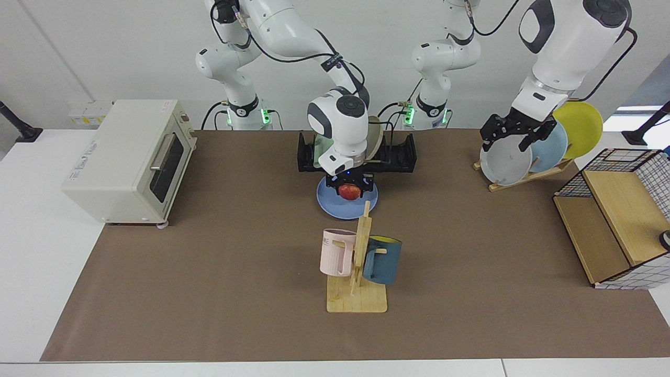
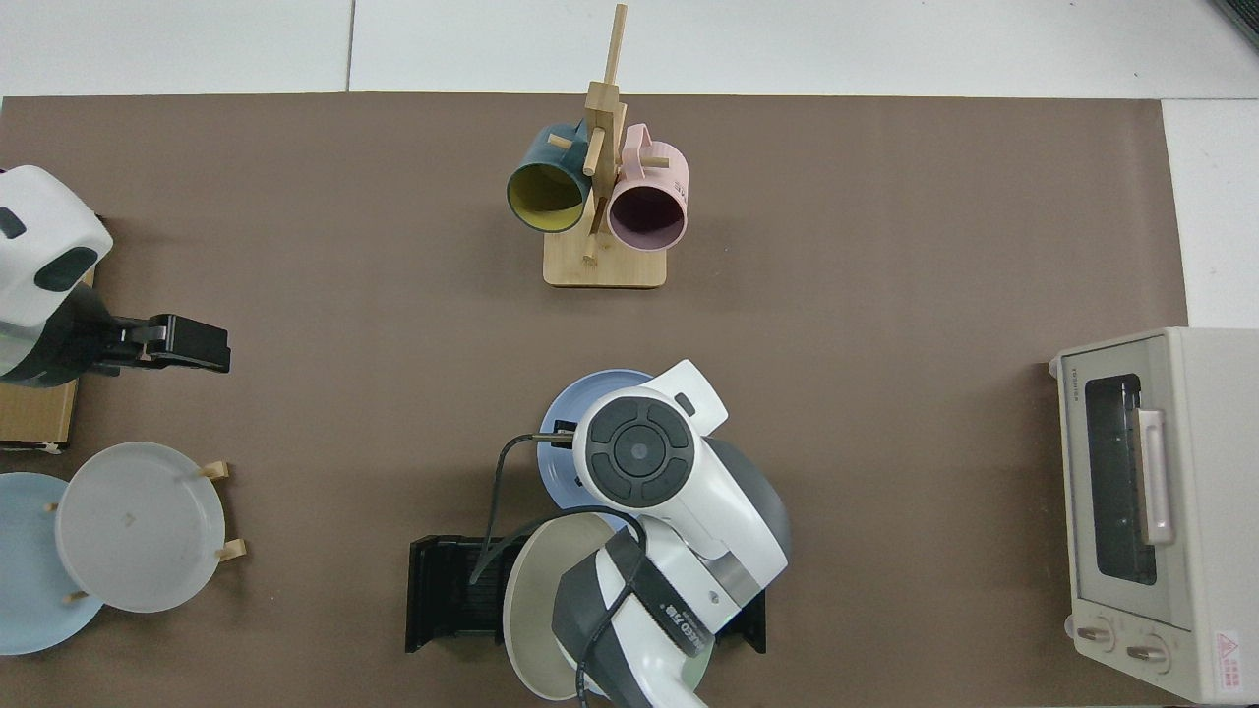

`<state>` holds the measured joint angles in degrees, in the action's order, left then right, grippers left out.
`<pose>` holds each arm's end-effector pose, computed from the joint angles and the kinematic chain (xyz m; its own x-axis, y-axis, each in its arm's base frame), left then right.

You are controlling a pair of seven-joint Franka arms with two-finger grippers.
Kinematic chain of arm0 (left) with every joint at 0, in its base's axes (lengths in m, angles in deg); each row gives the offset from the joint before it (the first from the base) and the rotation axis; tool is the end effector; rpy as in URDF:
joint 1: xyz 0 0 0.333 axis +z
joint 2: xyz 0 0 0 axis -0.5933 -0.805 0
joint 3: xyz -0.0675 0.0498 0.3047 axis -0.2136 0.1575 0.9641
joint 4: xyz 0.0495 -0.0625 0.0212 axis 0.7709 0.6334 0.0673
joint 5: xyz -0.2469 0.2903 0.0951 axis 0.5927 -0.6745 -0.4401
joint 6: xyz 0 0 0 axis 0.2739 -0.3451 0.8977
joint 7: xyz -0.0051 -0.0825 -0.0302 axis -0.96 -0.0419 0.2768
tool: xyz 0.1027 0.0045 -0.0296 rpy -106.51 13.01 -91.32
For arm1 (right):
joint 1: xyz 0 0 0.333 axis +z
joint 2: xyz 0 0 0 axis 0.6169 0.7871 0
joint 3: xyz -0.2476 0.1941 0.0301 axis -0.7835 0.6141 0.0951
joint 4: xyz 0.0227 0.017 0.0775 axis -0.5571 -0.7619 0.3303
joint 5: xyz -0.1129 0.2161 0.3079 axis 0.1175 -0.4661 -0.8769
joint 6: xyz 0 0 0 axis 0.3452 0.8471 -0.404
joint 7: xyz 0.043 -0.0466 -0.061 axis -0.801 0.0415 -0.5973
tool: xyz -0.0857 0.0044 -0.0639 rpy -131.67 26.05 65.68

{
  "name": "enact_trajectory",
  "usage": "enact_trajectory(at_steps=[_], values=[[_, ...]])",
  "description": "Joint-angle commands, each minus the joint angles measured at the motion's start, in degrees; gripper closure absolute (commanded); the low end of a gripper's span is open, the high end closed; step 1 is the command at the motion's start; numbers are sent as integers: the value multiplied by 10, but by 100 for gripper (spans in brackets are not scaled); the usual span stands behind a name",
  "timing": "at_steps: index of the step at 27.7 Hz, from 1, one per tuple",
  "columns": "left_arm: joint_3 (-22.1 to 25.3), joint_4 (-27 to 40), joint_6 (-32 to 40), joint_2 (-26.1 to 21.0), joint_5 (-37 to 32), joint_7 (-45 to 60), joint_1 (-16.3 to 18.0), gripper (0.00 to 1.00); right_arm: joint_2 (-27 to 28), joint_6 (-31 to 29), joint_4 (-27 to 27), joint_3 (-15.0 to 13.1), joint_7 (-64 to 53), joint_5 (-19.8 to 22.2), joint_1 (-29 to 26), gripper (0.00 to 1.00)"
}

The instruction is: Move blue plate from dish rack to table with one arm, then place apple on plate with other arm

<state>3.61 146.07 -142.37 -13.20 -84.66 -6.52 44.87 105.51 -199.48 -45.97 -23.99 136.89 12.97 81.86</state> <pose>0.5453 -0.0309 0.5920 0.9994 -0.0282 -0.0203 -0.0276 -0.9991 0.0325 0.4901 0.4034 0.3188 0.9799 -0.1894 0.0625 -0.1867 -0.9813 -0.0463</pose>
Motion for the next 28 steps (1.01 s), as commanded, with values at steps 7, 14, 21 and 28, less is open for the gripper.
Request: enact_trajectory(at_steps=[7,14,21,28], values=[[7,-8,11,-3,-13,-3,-11,0,12,-9,-3,0,5,-28,-7,0],[7,-8,12,-3,-13,-3,-11,0,-13,74,38,-2,-1,-24,-10,0],[7,-8,11,-3,-13,-3,-11,0,-84,130,59,-7,-100,-28,-82,0],[7,-8,11,-4,-13,-3,-11,0,-127,169,57,-7,-342,-26,-198,0]])
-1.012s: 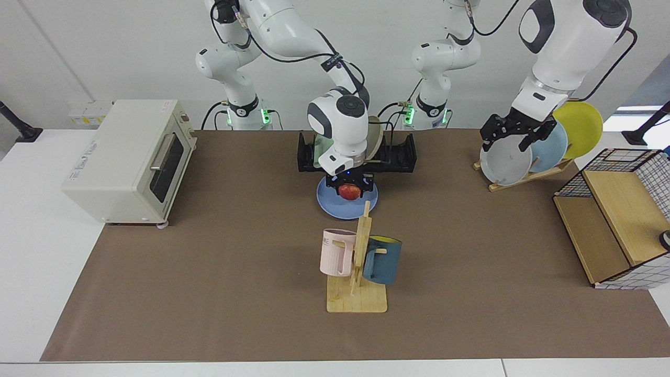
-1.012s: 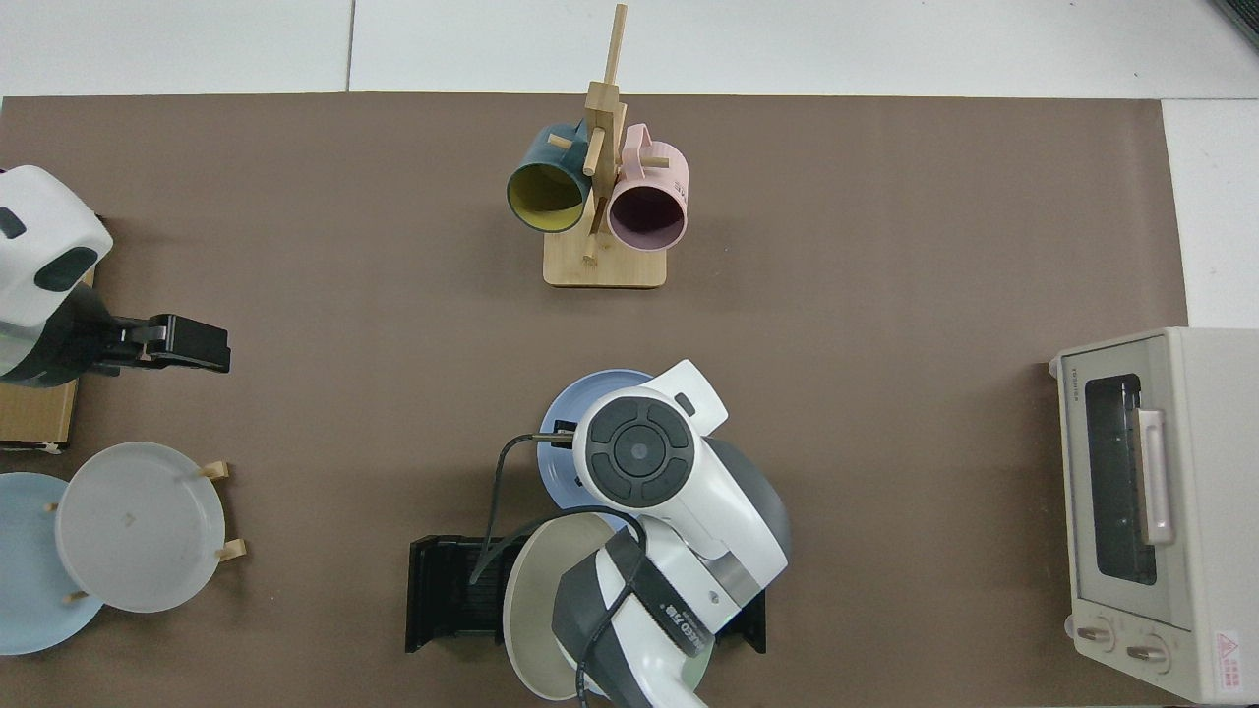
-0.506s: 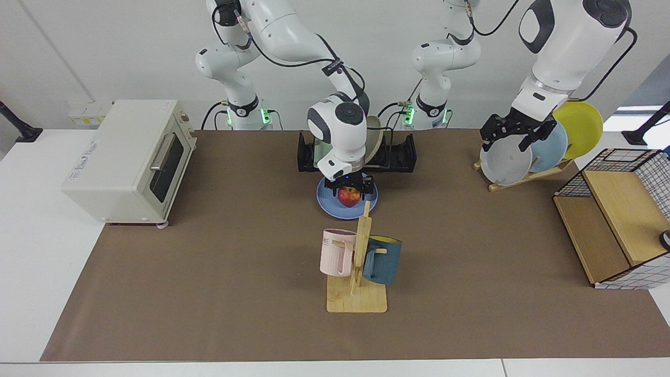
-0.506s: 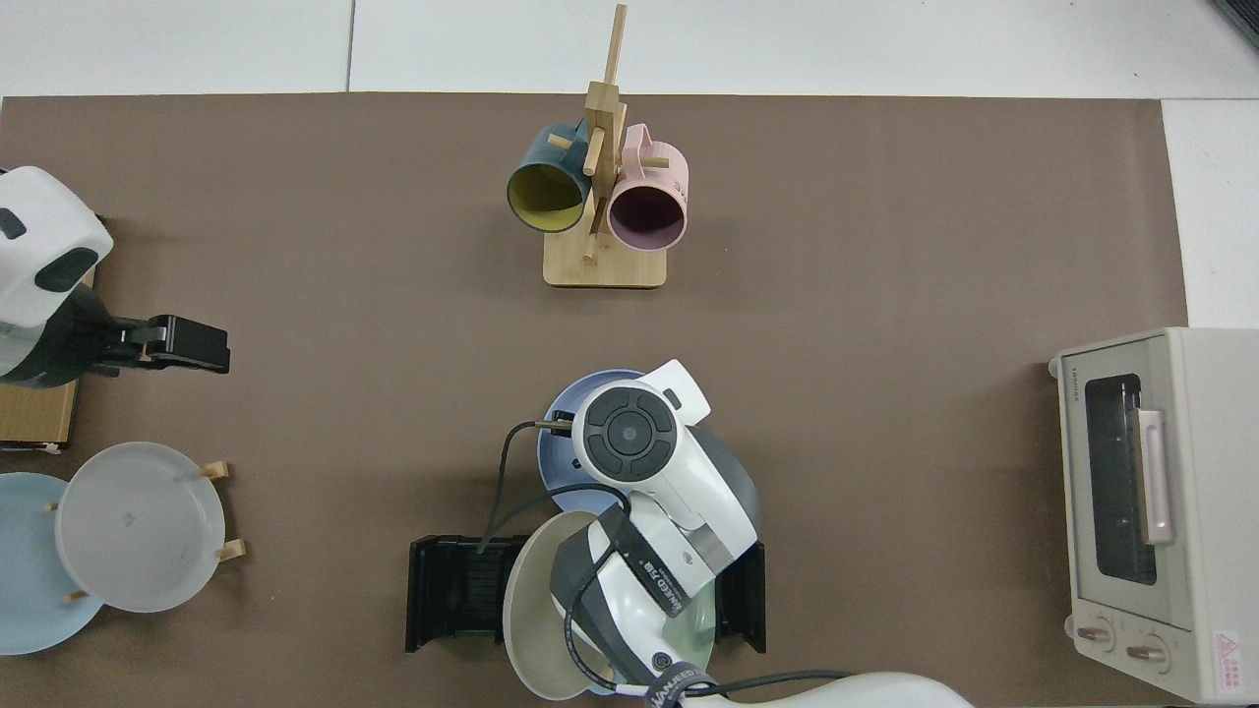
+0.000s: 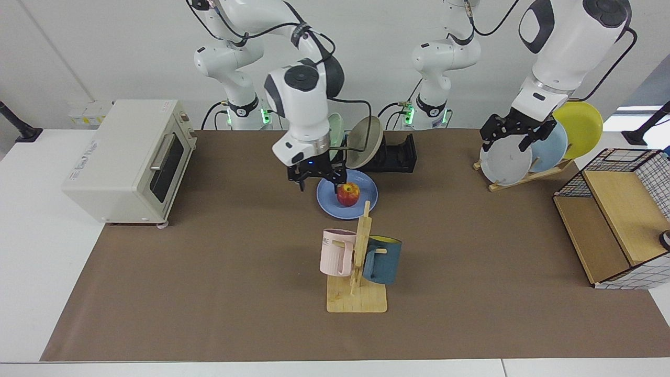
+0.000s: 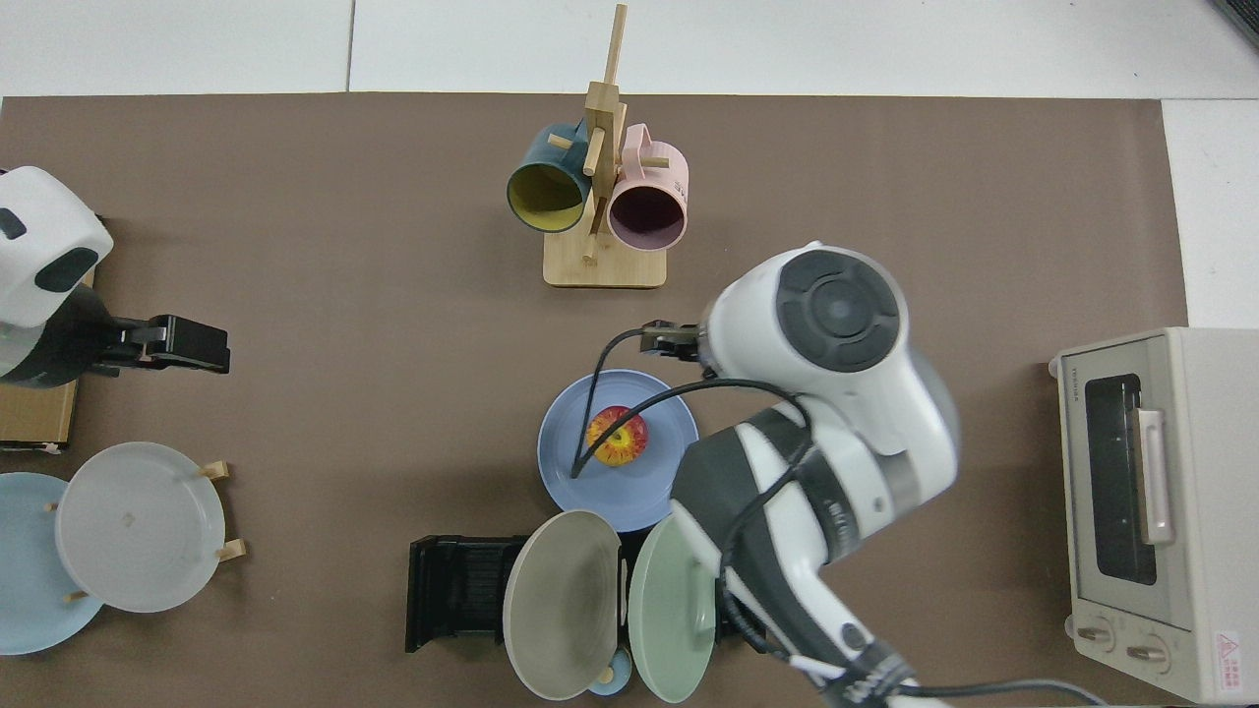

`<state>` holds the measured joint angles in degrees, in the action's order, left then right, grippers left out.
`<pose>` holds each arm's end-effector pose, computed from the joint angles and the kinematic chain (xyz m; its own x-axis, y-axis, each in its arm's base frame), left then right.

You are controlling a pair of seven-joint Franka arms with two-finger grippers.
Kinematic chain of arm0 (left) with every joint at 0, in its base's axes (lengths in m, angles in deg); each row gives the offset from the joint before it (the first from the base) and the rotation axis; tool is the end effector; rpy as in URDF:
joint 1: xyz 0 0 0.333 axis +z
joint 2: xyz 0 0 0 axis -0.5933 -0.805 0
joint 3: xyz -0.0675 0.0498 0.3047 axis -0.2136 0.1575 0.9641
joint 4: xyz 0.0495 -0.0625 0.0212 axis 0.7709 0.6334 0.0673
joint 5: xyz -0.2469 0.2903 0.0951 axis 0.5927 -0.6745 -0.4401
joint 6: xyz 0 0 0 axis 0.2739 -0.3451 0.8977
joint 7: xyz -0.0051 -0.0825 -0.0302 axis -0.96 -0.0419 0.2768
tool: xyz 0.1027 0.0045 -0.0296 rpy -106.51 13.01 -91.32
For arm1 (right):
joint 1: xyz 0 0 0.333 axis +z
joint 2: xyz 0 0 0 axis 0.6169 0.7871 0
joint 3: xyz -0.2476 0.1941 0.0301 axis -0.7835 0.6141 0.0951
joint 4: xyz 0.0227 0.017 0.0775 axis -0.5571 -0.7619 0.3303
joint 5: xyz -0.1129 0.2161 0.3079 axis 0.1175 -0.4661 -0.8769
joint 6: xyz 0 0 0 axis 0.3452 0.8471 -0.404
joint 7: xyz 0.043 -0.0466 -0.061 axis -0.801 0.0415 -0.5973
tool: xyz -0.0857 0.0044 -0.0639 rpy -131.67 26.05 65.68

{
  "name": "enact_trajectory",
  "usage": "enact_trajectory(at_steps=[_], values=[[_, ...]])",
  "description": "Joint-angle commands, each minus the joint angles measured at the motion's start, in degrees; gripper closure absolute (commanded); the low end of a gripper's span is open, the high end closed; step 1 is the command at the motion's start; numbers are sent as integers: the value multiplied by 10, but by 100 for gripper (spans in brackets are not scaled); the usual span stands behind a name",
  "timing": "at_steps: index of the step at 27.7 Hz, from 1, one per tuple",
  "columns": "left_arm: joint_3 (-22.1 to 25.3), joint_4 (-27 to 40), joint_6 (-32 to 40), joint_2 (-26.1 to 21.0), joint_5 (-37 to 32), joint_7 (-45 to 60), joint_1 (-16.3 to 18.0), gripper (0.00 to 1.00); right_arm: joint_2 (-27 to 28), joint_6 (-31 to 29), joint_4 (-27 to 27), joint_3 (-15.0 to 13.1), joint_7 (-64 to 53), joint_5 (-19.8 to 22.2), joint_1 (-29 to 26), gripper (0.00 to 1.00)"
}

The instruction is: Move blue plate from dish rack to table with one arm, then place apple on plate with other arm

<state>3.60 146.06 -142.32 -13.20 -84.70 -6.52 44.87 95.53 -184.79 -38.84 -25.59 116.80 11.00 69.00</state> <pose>0.5452 -0.0309 0.5920 0.9994 -0.0285 -0.0210 -0.0278 -0.9991 0.0318 0.5674 0.2681 0.4625 0.9900 -0.1090 0.0899 -0.1020 -0.9916 -0.0793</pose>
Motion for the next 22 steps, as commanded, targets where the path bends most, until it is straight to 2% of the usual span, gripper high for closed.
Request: enact_trajectory(at_steps=[1,7,10,15,22], values=[[7,-8,11,-3,-13,-3,-11,0,-32,26,-14,9,-167,-6,-87,0],[7,-8,11,-3,-13,-3,-11,0,-54,47,-15,8,-322,3,-166,0],[6,-7,12,-3,-13,-3,-11,0,-68,63,-14,9,-359,4,-198,0],[3,-6,11,-4,-17,-4,-12,0,-92,110,-10,9,-371,1,-221,0],[0,-6,11,-4,-18,-2,-14,0,-98,119,-11,9,-354,1,-222,0]])
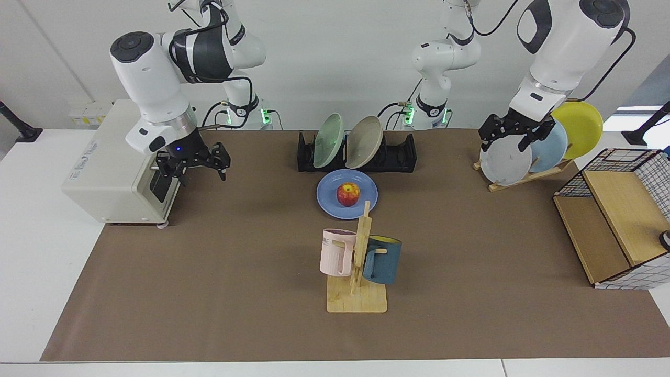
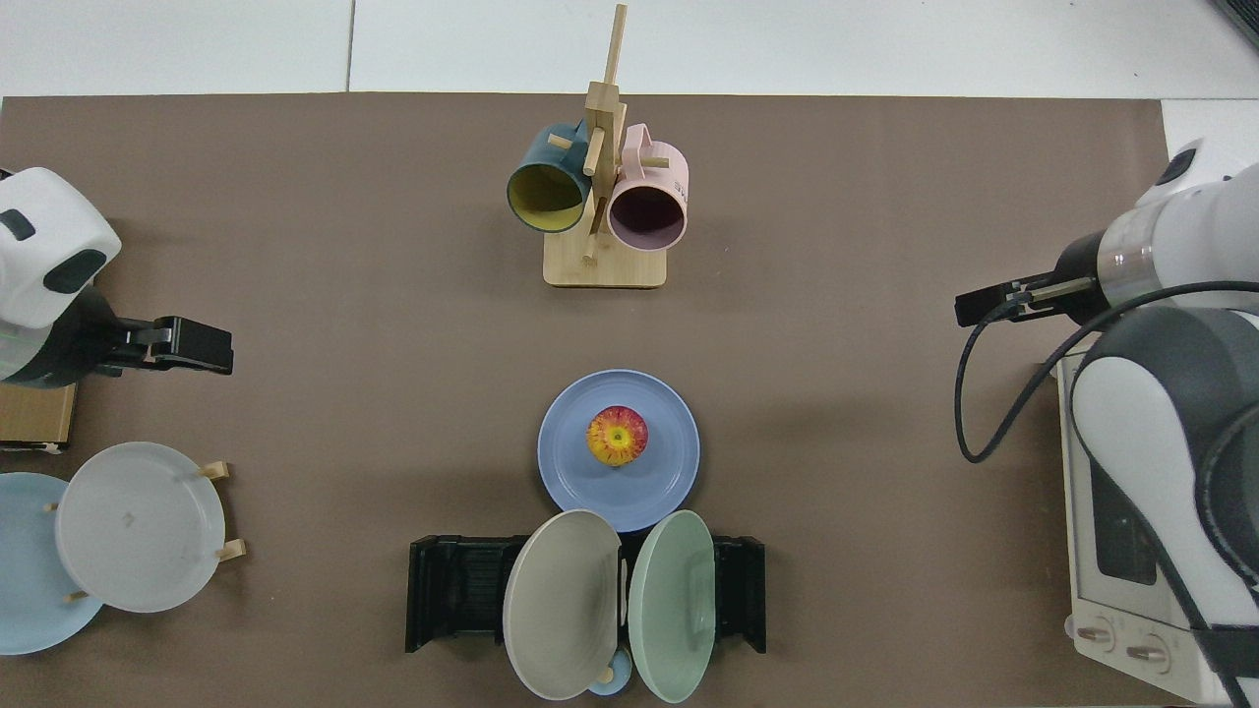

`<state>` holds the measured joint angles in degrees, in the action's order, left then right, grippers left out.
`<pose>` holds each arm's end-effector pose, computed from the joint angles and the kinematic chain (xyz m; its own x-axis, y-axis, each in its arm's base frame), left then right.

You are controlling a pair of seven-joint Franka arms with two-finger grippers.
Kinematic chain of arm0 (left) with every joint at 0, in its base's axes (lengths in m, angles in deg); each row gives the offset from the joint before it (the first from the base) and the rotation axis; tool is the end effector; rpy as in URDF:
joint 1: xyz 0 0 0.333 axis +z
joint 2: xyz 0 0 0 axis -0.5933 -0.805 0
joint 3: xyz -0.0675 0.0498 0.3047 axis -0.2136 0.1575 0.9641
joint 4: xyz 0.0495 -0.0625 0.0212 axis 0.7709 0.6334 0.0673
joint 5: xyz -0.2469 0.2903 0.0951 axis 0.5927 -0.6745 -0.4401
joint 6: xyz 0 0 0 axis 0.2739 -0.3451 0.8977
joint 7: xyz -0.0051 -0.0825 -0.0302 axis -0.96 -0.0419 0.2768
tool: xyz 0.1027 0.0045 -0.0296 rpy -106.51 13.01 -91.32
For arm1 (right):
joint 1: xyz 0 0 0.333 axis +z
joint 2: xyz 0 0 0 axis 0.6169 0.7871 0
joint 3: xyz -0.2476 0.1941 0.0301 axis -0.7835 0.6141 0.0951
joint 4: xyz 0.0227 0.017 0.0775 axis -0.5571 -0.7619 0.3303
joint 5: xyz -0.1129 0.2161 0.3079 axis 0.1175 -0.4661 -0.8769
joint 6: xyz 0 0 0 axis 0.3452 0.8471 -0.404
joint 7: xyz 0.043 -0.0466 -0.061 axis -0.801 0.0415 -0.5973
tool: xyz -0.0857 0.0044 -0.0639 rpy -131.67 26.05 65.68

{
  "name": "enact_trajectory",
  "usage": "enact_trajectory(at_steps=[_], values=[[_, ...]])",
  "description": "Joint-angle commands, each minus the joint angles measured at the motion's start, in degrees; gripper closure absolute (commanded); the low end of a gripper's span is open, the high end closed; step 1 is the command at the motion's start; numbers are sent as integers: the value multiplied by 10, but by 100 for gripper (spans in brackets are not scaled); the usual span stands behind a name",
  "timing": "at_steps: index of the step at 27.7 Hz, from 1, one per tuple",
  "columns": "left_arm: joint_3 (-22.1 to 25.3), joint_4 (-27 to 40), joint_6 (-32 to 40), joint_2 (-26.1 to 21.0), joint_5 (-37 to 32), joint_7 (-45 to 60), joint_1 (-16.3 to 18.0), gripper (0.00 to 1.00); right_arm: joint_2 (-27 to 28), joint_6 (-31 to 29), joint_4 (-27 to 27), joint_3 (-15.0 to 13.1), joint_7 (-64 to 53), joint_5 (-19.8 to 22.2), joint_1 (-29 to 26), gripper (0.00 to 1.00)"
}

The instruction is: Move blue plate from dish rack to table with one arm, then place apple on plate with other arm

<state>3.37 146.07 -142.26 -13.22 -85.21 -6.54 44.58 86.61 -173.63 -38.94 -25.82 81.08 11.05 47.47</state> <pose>0.5450 -0.0350 0.5916 0.9990 -0.0385 -0.0224 -0.0380 -0.9990 0.0229 0.5813 0.0344 0.5365 0.9869 0.1405 0.0797 0.1436 -0.9890 -0.0342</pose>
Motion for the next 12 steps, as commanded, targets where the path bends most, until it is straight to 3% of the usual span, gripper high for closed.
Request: enact_trajectory(at_steps=[1,12], values=[[1,-7,10,-4,-13,-2,-12,0,-9,7,-10,11,8,2,-4,0],[1,-7,9,-4,-13,0,-12,0,-8,43,-5,11,10,-2,-4,0]])
